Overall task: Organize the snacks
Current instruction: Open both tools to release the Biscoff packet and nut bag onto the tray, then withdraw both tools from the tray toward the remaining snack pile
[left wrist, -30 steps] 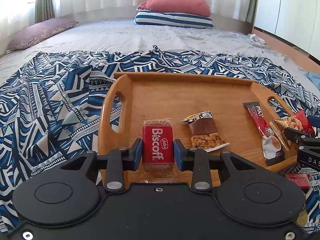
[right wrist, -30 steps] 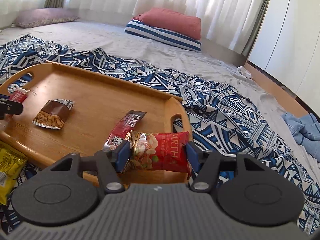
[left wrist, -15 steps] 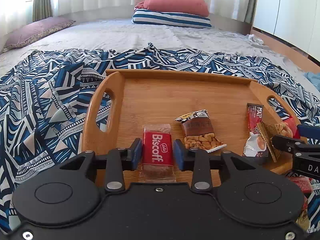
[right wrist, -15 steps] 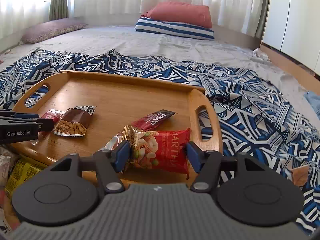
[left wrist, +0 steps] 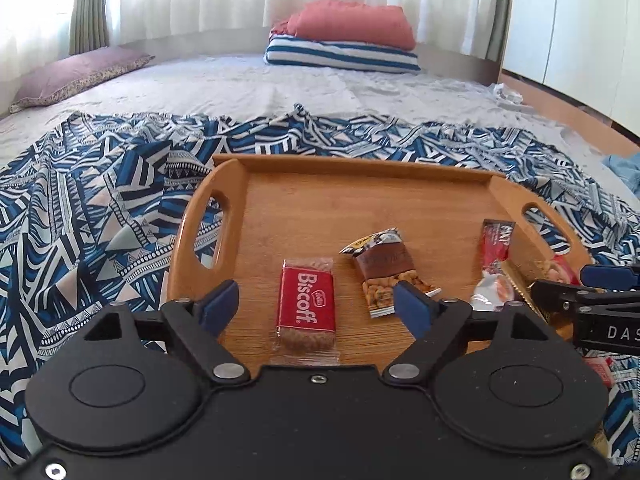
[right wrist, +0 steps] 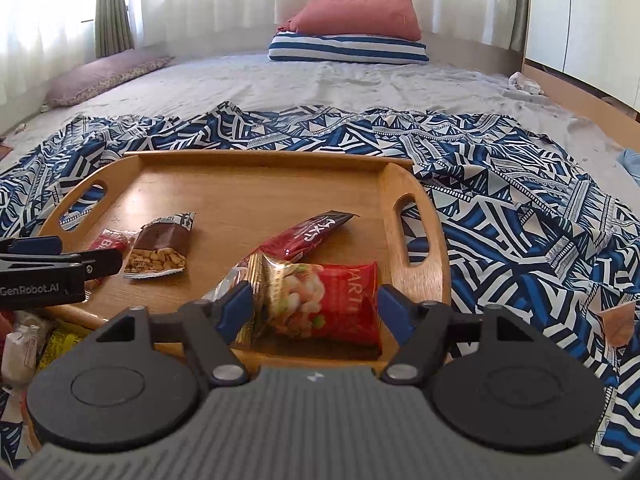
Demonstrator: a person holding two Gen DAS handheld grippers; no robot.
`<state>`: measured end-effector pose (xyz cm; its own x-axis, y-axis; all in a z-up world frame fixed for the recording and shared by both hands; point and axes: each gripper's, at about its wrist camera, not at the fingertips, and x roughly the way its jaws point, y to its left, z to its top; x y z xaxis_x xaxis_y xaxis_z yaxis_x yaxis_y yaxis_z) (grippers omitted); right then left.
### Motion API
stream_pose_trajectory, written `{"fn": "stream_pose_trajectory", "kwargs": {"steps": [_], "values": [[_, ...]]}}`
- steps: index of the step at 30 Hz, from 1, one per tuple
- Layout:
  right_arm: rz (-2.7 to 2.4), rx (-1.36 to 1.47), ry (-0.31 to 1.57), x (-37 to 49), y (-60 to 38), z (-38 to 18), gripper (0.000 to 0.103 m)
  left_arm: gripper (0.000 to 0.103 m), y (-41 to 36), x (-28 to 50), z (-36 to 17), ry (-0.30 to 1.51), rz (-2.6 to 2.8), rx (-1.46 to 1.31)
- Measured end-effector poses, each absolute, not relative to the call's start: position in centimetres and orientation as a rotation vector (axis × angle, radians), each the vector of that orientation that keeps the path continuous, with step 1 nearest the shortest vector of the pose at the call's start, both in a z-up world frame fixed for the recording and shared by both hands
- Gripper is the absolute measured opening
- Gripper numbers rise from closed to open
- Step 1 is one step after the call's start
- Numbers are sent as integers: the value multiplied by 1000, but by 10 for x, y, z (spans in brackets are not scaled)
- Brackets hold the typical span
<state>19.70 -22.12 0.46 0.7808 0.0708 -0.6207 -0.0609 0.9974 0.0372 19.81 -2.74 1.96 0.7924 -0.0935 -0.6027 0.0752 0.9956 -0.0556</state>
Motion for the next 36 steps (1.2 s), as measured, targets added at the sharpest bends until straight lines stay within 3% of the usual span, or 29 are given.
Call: {"fn": "stream_pose_trajectory", "kwargs": {"steps": [6,22,36], "values": [[74,5,631,181,-221,14,91,98,-30,174,34,602,-114,-45],[98,-26,552,120,-214,21,103,100,-19,99,41,588,-164,-89],[85,-75,561,87,-211,0,103,102,4,55,31,570,-139,-105]]}}
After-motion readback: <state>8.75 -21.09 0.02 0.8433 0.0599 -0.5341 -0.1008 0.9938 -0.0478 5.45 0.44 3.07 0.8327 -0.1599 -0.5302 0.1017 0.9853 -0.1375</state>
